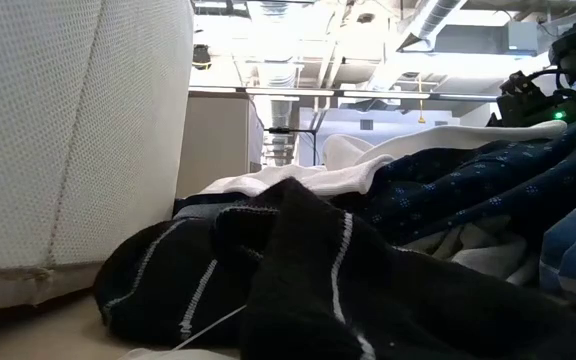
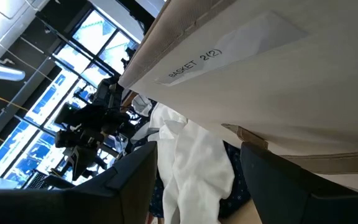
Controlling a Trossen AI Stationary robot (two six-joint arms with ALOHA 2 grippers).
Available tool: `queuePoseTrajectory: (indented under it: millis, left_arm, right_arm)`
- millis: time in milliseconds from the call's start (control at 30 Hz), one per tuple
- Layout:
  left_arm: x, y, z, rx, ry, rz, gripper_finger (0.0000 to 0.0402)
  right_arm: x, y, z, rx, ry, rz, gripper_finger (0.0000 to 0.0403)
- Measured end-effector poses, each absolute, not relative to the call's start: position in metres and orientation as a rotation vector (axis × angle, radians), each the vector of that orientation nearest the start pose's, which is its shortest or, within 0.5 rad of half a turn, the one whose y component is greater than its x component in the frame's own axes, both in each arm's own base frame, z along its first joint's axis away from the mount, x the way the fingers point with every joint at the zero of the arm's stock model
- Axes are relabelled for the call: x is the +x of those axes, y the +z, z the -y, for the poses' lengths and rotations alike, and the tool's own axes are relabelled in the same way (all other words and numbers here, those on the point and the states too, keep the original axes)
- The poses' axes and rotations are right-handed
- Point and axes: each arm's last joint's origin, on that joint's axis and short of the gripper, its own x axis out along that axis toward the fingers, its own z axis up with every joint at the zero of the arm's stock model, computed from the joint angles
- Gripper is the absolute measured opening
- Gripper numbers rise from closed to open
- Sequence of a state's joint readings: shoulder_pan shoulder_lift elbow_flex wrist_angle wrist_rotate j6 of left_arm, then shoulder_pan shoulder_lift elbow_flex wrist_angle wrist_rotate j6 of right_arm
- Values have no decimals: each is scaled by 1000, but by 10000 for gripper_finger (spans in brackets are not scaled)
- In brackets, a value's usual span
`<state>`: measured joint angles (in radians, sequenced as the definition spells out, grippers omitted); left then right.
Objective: Sort clothes
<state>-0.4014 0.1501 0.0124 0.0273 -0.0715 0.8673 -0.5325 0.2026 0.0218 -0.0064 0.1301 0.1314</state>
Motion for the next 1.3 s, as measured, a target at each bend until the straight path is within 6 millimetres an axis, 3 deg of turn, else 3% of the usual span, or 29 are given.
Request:
queuePoseTrajectory:
  millis: [433, 1300]
  left_arm:
    - [98, 158, 40, 867, -363, 40, 224]
    - [98, 158, 40, 111, -344, -99, 224]
  right_arm:
    - [91, 154, 58, 164, -672, -143, 119]
    - [91, 154, 58, 172, -672, -136, 119]
